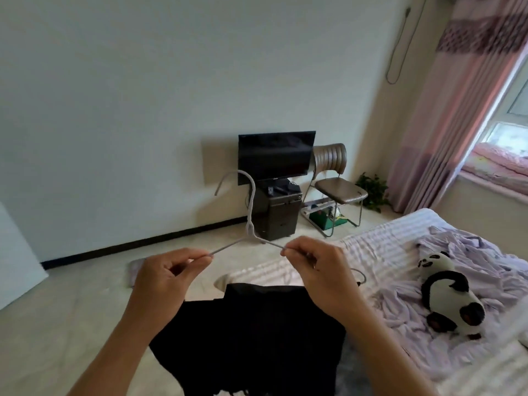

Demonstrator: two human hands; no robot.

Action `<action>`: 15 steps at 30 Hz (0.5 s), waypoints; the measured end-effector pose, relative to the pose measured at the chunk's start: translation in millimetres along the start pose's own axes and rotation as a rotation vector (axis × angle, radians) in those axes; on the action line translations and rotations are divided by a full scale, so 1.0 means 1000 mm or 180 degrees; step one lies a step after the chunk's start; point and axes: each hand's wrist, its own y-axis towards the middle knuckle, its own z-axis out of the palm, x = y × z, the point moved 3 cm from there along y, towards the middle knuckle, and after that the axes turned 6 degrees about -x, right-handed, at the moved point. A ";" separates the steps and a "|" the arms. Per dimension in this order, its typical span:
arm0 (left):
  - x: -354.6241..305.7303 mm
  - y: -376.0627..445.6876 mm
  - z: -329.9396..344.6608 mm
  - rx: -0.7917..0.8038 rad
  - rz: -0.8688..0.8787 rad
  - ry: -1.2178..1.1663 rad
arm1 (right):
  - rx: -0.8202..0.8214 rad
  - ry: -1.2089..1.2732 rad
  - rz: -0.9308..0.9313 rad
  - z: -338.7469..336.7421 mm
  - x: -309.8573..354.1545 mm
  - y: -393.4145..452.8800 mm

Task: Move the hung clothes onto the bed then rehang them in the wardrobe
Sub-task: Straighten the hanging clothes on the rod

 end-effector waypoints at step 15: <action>0.018 -0.105 -0.317 -0.1225 -0.0317 0.0572 | 0.1147 0.0822 -0.0839 0.210 0.240 -0.049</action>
